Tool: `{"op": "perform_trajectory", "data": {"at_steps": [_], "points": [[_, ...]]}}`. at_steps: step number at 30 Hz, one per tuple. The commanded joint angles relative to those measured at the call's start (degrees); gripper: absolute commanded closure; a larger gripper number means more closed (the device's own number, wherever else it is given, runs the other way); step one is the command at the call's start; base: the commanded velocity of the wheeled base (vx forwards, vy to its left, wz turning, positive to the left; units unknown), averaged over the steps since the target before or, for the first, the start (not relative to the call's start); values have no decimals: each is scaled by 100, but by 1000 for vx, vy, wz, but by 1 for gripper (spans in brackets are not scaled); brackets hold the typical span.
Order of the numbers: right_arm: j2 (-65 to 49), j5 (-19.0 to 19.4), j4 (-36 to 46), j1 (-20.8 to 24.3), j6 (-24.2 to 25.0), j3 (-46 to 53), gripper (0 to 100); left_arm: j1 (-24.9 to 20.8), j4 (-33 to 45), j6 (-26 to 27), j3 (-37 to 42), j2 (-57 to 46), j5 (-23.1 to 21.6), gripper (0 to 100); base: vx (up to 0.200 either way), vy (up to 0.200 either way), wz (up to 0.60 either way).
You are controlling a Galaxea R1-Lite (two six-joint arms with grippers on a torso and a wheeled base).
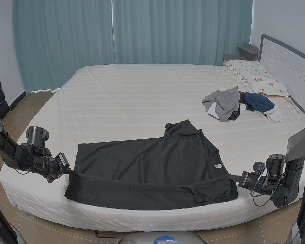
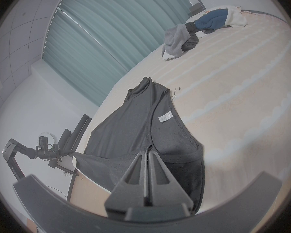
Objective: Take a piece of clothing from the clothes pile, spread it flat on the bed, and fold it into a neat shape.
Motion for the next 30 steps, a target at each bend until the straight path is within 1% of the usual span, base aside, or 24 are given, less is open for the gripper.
{"op": "perform_trajectory", "data": {"at_steps": [1, 7, 12, 19, 30], "points": [[-654, 1, -76, 25, 79, 339, 100, 92, 49, 166, 252, -301, 1, 100, 0, 0, 0], [-1049, 1, -76, 131, 71, 716, 100, 241, 49, 333, 506, -599, 1, 100, 0, 0, 0], [-1260, 1, -76, 122, 88, 875, 100, 294, 49, 509, 752, -758, -8, 100, 0, 0, 0], [-1533, 1, -76, 95, 88, 1007, 100, 276, 58, 527, 999, -925, -16, 100, 0, 0, 0], [-1559, 1, -85, 60, 88, 1226, 100, 241, 58, 527, 1139, -1012, -87, 100, 0, 0, 0]]}}
